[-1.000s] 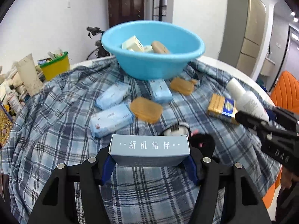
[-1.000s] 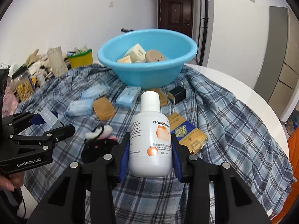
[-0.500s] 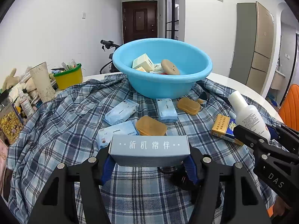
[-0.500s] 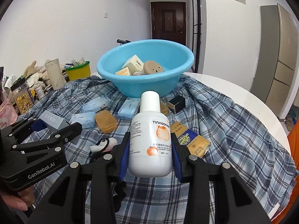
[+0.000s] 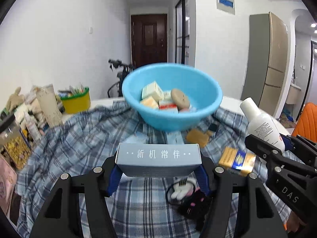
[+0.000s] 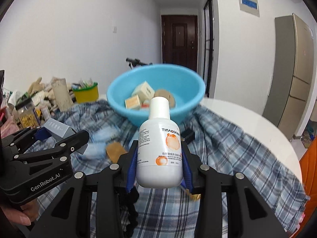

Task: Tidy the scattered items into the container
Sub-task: 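Carry the light blue box and white bottle over the basin with both grippers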

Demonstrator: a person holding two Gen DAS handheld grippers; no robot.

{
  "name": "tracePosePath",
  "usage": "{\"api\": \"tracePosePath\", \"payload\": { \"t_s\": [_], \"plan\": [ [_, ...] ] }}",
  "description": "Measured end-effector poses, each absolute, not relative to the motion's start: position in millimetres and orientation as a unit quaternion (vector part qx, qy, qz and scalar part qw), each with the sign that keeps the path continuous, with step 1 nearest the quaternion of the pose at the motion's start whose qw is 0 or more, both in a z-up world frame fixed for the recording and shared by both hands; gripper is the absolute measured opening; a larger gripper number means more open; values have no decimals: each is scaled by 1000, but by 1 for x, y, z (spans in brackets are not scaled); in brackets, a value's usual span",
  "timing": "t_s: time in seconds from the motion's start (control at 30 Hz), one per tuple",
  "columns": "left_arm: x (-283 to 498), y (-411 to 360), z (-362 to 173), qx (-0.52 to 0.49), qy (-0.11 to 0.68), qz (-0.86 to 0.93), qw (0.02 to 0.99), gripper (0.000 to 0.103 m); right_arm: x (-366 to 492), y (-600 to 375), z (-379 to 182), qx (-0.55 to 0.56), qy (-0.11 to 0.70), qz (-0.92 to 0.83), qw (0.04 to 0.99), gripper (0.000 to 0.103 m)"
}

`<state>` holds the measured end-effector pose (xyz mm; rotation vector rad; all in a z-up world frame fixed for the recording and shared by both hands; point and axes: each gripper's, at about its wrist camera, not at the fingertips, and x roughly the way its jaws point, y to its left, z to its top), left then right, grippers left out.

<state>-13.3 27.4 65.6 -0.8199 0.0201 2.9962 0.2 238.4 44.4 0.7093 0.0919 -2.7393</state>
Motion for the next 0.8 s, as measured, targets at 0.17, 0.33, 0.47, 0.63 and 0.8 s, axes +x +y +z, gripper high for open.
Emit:
{"api": "tracePosePath", "payload": {
  "t_s": [0.17,0.33,0.47,0.63,0.8],
  "plan": [
    [-5,30,99,-211,7,977,20,65,6,238,72,210,29,-964,157,38],
    [2,32,128,-171,12,985,21,65,15,239,100,172,27,-972,159,38],
    [10,34,149,-147,15,989,24,65,24,239,121,142,24,-977,159,38],
    [22,37,174,-119,19,992,29,66,34,239,141,113,21,-981,159,38],
    [34,41,185,-105,25,994,32,66,42,239,147,98,19,-982,158,38]
  ]
}}
